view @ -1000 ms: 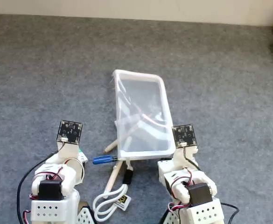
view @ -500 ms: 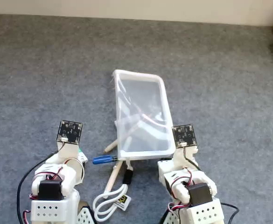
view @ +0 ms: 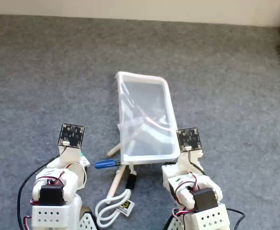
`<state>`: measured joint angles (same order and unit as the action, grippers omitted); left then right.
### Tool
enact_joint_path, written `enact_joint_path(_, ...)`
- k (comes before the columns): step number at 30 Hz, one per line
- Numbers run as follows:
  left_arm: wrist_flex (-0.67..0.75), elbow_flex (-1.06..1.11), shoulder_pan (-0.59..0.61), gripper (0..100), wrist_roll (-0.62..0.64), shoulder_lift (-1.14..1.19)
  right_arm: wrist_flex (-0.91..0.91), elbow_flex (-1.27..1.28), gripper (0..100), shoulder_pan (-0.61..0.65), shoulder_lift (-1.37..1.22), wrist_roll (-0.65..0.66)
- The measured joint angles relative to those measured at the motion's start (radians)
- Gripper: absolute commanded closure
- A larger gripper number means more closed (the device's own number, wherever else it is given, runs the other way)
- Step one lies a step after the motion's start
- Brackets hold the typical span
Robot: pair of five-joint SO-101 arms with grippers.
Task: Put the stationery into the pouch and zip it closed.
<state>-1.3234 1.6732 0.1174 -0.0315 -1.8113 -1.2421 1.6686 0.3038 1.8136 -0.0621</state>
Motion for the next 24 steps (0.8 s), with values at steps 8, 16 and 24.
enact_joint_path(8,0.000,0.000,0.000,99,0.000,0.000,0.000,0.000,97.7,0.000,0.000,0.000)
enact_joint_path(16,0.000,0.000,0.000,99,0.000,0.000,0.000,0.000,97.9,0.002,0.000,0.000)
enact_joint_path(24,0.000,0.000,0.000,99,0.000,0.000,-0.003,-0.101,98.0,0.002,0.002,0.000)
